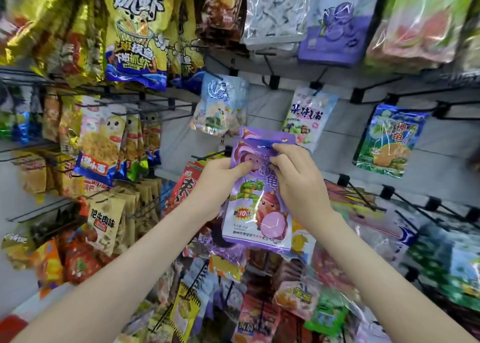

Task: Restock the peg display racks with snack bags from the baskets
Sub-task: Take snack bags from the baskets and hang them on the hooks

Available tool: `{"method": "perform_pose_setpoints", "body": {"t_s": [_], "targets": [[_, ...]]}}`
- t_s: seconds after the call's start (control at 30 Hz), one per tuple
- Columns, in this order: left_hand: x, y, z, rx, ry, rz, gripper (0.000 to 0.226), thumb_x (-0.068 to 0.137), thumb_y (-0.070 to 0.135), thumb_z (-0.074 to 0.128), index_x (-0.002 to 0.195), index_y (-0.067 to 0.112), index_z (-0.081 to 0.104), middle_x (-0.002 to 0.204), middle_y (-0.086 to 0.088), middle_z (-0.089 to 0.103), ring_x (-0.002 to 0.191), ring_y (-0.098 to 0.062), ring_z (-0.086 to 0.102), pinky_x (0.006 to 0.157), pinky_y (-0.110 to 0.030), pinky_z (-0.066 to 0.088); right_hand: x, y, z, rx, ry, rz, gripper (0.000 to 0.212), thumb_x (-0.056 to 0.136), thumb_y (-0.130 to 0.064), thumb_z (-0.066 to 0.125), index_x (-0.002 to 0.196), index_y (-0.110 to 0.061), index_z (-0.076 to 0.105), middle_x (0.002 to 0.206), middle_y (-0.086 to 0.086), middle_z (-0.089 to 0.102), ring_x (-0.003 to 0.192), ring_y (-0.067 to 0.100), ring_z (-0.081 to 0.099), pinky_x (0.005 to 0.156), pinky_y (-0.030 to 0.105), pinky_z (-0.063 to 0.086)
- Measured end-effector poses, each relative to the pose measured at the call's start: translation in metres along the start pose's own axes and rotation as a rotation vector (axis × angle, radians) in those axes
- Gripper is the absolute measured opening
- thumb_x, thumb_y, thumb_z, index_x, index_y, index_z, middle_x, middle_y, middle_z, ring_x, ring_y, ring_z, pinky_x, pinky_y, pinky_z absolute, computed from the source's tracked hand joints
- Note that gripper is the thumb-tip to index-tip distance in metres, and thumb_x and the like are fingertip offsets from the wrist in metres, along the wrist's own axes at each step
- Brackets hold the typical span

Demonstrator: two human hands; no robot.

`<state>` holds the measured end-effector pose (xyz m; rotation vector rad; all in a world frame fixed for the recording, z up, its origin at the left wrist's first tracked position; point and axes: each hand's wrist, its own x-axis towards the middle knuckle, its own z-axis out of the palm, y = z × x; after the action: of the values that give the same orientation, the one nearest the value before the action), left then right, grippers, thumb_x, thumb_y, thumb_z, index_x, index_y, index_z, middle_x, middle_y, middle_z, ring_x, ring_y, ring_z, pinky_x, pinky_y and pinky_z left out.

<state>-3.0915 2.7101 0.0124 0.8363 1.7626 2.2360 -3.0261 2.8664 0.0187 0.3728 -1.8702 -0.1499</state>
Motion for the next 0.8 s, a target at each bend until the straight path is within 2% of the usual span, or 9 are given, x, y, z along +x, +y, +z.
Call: {"method": "perform_pose_setpoints", "body": {"t_s": [0.13,0.2,0.27,0.37,0.47,0.53,0.6,0.7,0.8], "targets": [[-0.002,0.0,0.008,0.036,0.017,-0.012,0.043,0.065,0.044,0.074,0.082,0.004,0.071,0.099,-0.03,0.067,0.097,-0.05,0.062,0.093,-0.062,0.046,0.002,0.004,-0.006,0.072,-0.056,0.021,0.006,0.081,0.009,0.061,0.082,0.004,0.062,0.091,0.019,0.063,0.089,0.027,0.049,0.079,0.036,0.042],[-0.002,-0.001,0.007,0.069,0.038,0.005,0.043,0.074,0.041,0.073,0.086,-0.001,0.07,0.097,-0.029,0.068,0.088,-0.042,0.065,0.091,-0.062,0.046,0.005,0.007,-0.005,0.153,-0.149,0.119,0.008,0.08,0.001,0.063,0.087,-0.002,0.06,0.088,0.012,0.061,0.085,0.027,0.05,0.077,0.037,0.039],[0.001,-0.005,0.003,0.132,0.034,-0.001,0.058,0.072,0.05,0.072,0.092,-0.005,0.067,0.094,-0.03,0.067,0.081,-0.033,0.063,0.089,-0.064,0.046,0.01,0.007,-0.005,0.303,-0.245,0.281,0.019,0.081,-0.004,0.064,0.098,-0.009,0.058,0.091,0.002,0.06,0.088,0.026,0.054,0.081,0.038,0.041],[-0.001,-0.005,0.006,0.152,0.016,0.008,0.038,0.072,0.049,0.072,0.086,0.014,0.076,0.098,-0.029,0.068,0.086,-0.038,0.067,0.088,-0.062,0.047,0.018,0.011,-0.008,0.493,-0.309,0.462,0.025,0.082,-0.001,0.066,0.101,-0.013,0.057,0.084,-0.011,0.055,0.085,0.014,0.053,0.081,0.026,0.041],[-0.004,0.001,0.013,0.153,-0.001,-0.001,0.028,0.076,0.041,0.074,0.083,0.013,0.075,0.099,-0.028,0.068,0.086,-0.041,0.066,0.085,-0.057,0.05,0.022,0.016,-0.007,0.449,-0.319,0.477,0.012,0.082,0.0,0.066,0.092,-0.007,0.063,0.081,-0.021,0.049,0.085,0.016,0.049,0.079,0.03,0.039],[-0.001,-0.001,0.017,0.148,-0.021,0.0,0.018,0.088,0.023,0.068,0.091,0.006,0.073,0.099,-0.024,0.071,0.088,-0.034,0.068,0.083,-0.045,0.054,0.021,0.021,-0.005,0.424,-0.312,0.528,0.008,0.082,-0.001,0.066,0.089,-0.005,0.064,0.08,-0.015,0.05,0.087,0.018,0.047,0.081,0.031,0.038],[0.001,-0.001,0.022,0.147,-0.048,-0.002,0.016,0.091,0.016,0.064,0.095,0.003,0.071,0.098,-0.018,0.073,0.084,-0.026,0.069,0.079,-0.036,0.056,0.019,0.026,-0.005,0.381,-0.281,0.542,0.007,0.08,-0.002,0.067,0.085,-0.005,0.064,0.084,-0.006,0.051,0.09,0.017,0.044,0.081,0.032,0.034],[0.002,-0.005,0.03,0.121,-0.061,-0.027,0.017,0.091,0.015,0.064,0.099,0.002,0.07,0.1,-0.019,0.072,0.089,-0.031,0.069,0.083,-0.04,0.055,0.016,0.032,-0.011,0.368,-0.248,0.532,0.008,0.076,0.001,0.069,0.08,-0.002,0.064,0.09,0.003,0.052,0.093,0.016,0.04,0.081,0.025,0.029],[0.0,-0.006,0.041,0.139,-0.063,-0.034,0.021,0.091,0.015,0.064,0.103,0.0,0.069,0.103,-0.02,0.071,0.095,-0.033,0.068,0.086,-0.043,0.054,0.015,0.035,-0.026,0.387,-0.327,0.578,0.007,0.078,0.0,0.068,0.082,-0.003,0.063,0.082,-0.003,0.053,0.086,0.018,0.047,0.079,0.03,0.034]]}}
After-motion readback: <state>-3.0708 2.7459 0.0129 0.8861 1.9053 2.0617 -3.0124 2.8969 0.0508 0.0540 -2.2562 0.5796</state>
